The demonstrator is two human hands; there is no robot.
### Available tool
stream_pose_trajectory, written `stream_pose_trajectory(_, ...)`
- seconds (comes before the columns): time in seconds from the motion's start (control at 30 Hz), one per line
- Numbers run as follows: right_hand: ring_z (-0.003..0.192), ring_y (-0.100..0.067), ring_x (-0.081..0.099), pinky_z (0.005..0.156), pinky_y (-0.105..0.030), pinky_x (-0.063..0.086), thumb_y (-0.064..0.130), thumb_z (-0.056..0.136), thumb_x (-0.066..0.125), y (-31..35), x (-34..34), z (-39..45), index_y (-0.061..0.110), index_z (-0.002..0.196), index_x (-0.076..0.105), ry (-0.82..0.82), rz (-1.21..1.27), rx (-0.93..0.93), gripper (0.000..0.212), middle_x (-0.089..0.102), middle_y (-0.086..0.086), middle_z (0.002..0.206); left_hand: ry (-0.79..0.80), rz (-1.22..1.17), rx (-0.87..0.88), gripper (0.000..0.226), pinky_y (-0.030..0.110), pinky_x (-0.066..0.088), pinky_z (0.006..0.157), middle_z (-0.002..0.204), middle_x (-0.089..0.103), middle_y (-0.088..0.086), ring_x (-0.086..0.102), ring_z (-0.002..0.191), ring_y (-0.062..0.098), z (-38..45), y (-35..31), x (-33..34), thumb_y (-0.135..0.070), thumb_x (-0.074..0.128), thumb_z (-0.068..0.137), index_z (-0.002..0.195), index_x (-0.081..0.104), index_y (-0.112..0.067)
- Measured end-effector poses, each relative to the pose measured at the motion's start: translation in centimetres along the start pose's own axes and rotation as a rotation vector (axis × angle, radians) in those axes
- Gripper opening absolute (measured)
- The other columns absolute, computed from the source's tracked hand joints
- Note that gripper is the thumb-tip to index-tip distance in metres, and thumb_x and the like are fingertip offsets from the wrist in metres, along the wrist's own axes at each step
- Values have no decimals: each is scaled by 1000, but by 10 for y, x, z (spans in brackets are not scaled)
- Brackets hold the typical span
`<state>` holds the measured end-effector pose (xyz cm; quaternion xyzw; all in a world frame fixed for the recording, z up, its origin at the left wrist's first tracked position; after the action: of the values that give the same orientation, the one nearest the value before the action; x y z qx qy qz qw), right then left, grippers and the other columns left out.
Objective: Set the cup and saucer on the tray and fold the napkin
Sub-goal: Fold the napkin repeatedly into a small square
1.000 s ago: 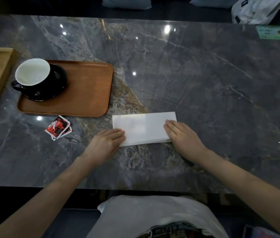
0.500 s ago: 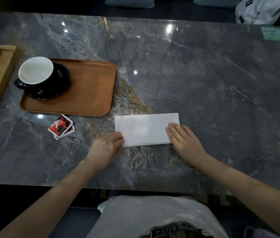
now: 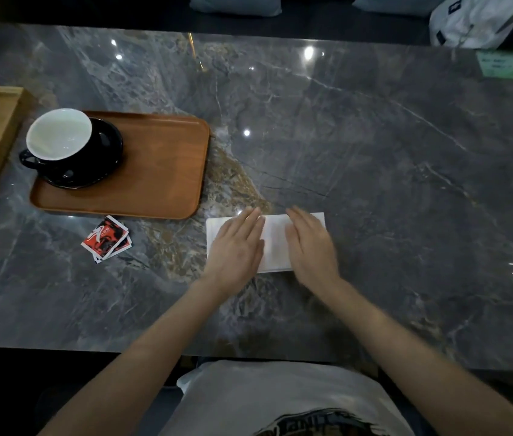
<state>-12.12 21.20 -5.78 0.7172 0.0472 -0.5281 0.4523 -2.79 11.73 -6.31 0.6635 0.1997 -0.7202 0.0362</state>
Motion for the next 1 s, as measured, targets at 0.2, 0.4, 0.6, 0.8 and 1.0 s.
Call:
stream_pose_trajectory(0.2,143,-4,-12,119,-27,-6,24,99,27,30,84,4,21,146,-11,27,-20,-13,61,-11,3,158,185,301,-153,63,36,5,116,157,13,3,12,144,15,10,-2,50,-29,12,90,129,-27,1)
stream_pose_trajectory(0.4,145,-12,-6,120,-33,-3,42,88,-6,4,63,6,13,148,-1,190,-197,-22,67,-3,-2,159,263,66,-206,63,35,-7,116,157,-10,5,-11,144,18,9,0,50,-40,9,92,145,-12,-13)
stream_pose_trajectory(0.6,146,-14,-3,111,-35,-18,47,90,5,-51,26,10,15,149,1,183,-485,84,67,0,-1,159,147,89,-344,68,41,3,116,157,11,8,7,145,19,-21,37,34,-43,3,88,146,10,-8)
stream_pose_trajectory(0.8,146,-20,-9,100,-33,-34,45,94,7,-43,13,8,7,147,-2,151,-582,141,66,-6,-9,158,110,76,-350,64,41,2,114,155,17,10,11,144,22,-25,39,35,-38,8,91,144,17,-5)
stream_pose_trajectory(1.0,145,-10,-5,117,-36,-6,42,91,3,42,71,-9,18,148,2,344,-219,-185,62,-1,2,159,126,131,-351,59,46,14,111,151,29,12,14,139,20,-25,42,37,-34,18,92,142,27,-4)
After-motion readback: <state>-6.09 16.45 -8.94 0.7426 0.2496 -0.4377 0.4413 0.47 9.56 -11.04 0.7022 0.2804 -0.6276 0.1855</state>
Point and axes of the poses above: each hand's wrist, its own z-axis towards the middle knuckle, its own x-axis out of the palm, y = z × x, the point moved 5 cm from there along z, towards the middle knuckle
